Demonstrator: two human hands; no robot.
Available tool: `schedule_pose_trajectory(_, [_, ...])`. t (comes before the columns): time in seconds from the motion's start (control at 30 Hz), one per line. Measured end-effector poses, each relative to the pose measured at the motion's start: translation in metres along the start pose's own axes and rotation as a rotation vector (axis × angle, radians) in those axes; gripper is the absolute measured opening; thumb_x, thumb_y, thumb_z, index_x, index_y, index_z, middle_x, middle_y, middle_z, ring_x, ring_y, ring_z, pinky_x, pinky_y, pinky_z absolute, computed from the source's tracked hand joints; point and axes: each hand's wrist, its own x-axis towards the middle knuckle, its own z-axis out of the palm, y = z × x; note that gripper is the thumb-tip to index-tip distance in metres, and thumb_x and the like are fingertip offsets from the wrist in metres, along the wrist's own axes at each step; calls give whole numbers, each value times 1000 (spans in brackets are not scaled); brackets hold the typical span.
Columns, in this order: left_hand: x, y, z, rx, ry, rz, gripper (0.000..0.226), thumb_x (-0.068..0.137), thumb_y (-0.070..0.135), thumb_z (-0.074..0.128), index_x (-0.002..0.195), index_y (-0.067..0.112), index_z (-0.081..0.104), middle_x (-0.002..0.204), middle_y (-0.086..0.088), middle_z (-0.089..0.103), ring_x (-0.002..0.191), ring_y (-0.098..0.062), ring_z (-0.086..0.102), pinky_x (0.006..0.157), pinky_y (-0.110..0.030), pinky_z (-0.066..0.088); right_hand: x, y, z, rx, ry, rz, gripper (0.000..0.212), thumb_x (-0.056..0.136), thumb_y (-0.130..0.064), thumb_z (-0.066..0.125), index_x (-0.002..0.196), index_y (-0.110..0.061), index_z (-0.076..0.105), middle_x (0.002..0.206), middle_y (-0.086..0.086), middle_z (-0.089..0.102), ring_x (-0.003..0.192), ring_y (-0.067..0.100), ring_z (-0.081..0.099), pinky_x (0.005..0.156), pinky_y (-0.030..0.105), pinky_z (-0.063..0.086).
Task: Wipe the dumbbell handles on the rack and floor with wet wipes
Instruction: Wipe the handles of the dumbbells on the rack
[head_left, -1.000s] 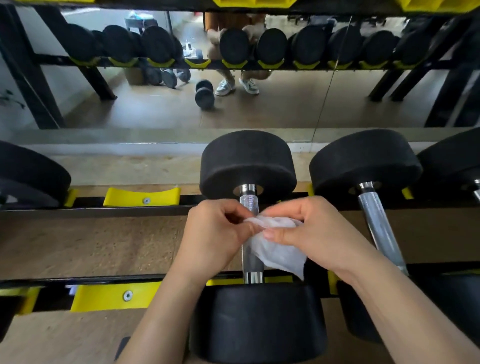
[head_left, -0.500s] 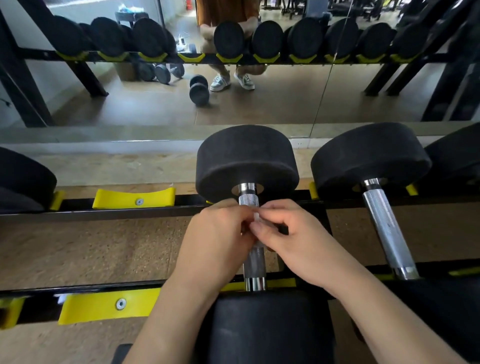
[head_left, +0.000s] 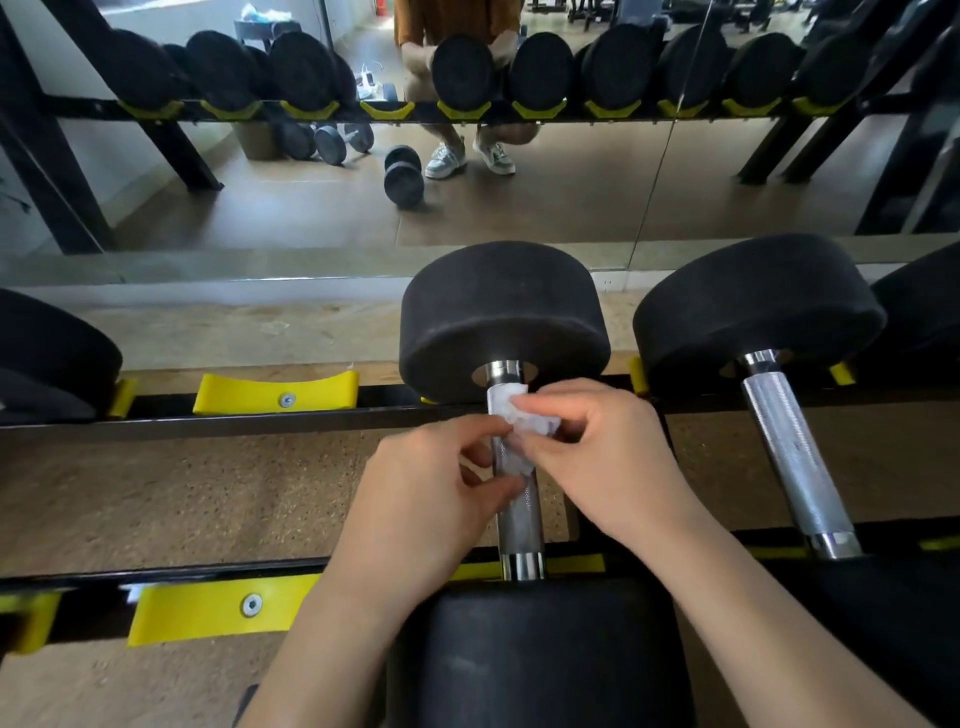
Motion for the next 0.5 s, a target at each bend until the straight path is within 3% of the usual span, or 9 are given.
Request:
schedule_pose_trajectory(0.13, [-4, -1, -4, -63, -59, -26, 33, 78, 40, 75, 110, 43, 68, 80, 20, 65, 73, 3, 61, 75, -22, 50, 19, -1, 6, -140, 108, -100, 16, 87, -11, 66, 96, -19, 76, 88, -8, 69, 77, -1, 59, 68, 4, 42])
schedule_pose_trajectory(0.3, [-21, 6, -17, -30, -99, 95, 19, 85, 53, 55, 98, 48, 67, 76, 19, 59, 71, 2, 52, 62, -18, 40, -4, 1, -5, -122, -82, -93, 14, 87, -14, 65, 81, -24, 74, 70, -13, 66, 69, 2, 61, 59, 12, 45])
schedule_pose_trajectory(0.4, [-43, 12, -15, 38, -26, 217, 40, 87, 62, 40, 77, 30, 61, 67, 13, 49, 61, -4, 48, 51, -20, 35, 17, 5, 1, -106, 34, -125, 20, 86, -14, 63, 67, -19, 67, 58, -8, 56, 56, 10, 53, 50, 25, 39])
schedule_pose_trajectory(0.5, [-53, 16, -10, 53, 64, 243, 47, 90, 60, 40, 63, 24, 49, 62, 12, 42, 55, -4, 40, 46, -22, 32, 13, 7, 2, -111, 5, -124, 23, 86, -10, 63, 66, -21, 65, 54, -11, 52, 56, 9, 51, 48, 13, 32])
